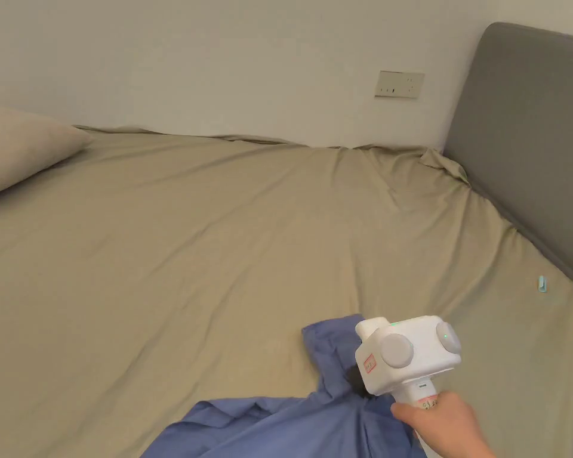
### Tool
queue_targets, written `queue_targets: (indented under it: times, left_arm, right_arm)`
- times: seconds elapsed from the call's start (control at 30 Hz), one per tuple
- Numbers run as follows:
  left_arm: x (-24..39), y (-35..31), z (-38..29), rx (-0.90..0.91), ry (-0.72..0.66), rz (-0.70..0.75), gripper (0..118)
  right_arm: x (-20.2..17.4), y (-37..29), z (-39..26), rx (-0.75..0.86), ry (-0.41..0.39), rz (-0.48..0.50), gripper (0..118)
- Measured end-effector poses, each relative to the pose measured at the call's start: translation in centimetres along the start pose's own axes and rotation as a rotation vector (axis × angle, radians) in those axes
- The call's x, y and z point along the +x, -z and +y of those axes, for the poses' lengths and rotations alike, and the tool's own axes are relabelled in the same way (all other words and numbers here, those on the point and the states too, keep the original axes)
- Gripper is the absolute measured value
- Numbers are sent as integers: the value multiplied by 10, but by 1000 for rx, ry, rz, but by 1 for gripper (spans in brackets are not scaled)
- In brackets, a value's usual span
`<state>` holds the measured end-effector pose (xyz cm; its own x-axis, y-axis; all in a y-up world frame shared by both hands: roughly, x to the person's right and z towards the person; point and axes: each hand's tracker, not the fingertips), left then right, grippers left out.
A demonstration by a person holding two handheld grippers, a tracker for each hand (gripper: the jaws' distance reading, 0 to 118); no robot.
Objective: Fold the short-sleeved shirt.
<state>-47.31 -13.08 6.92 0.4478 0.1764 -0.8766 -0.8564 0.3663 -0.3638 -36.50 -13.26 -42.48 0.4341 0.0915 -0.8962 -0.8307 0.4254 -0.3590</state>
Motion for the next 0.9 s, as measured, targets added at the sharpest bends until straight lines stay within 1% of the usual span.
queue_targets:
  times: [0.03, 0.13, 0.17, 0.3, 0.4, 0.43, 0.5, 0.57, 0.6, 0.63, 0.73, 0.77, 0.83, 0.9]
  left_arm:
    - [2, -1, 3, 2, -7, -12, 1]
    - [15, -13, 17, 36, 18, -39, 1]
    - [21, -20, 23, 64, 37, -47, 1]
    - [52, -68, 63, 218, 97, -143, 1]
    - [83, -125, 98, 361, 154, -260, 1]
    - [94, -146, 113, 401, 201, -289, 1]
    - [111, -187, 141, 492, 245, -310, 1]
    - [125, -233, 171, 606, 275, -270, 1]
    - [132, -258, 182, 649, 285, -226, 1]
    - [140, -286, 191, 720, 326, -194, 1]
    - [154, -357, 201, 918, 365, -93, 1]
    - [156, -375, 202, 962, 347, -89, 1]
    - [154, -408, 205, 1031, 350, -135, 1]
    - [156, -430, 208, 1074, 342, -143, 1]
  right_arm:
    - [1, -7, -4, 23, 16, 31, 14]
    - [12, -40, -15, 132, 86, 63, 14]
    - [14, -55, -19, 171, 109, 58, 14]
    - [26, -137, -42, 378, 122, 22, 14]
    - [42, -205, -51, 524, 164, 2, 13]
    - [49, -232, -52, 586, 178, -12, 13]
    - [63, -280, -48, 679, 175, -58, 13]
    - [76, -331, -44, 770, 173, -111, 13]
    - [82, -356, -42, 817, 177, -128, 13]
    - [86, -385, -41, 883, 189, -147, 13]
    - [99, -455, -40, 1035, 214, -201, 13]
    - [101, -474, -39, 1073, 226, -199, 13]
    - [103, -508, -38, 1161, 230, -170, 13]
    - [99, -530, -29, 1205, 209, -171, 13]
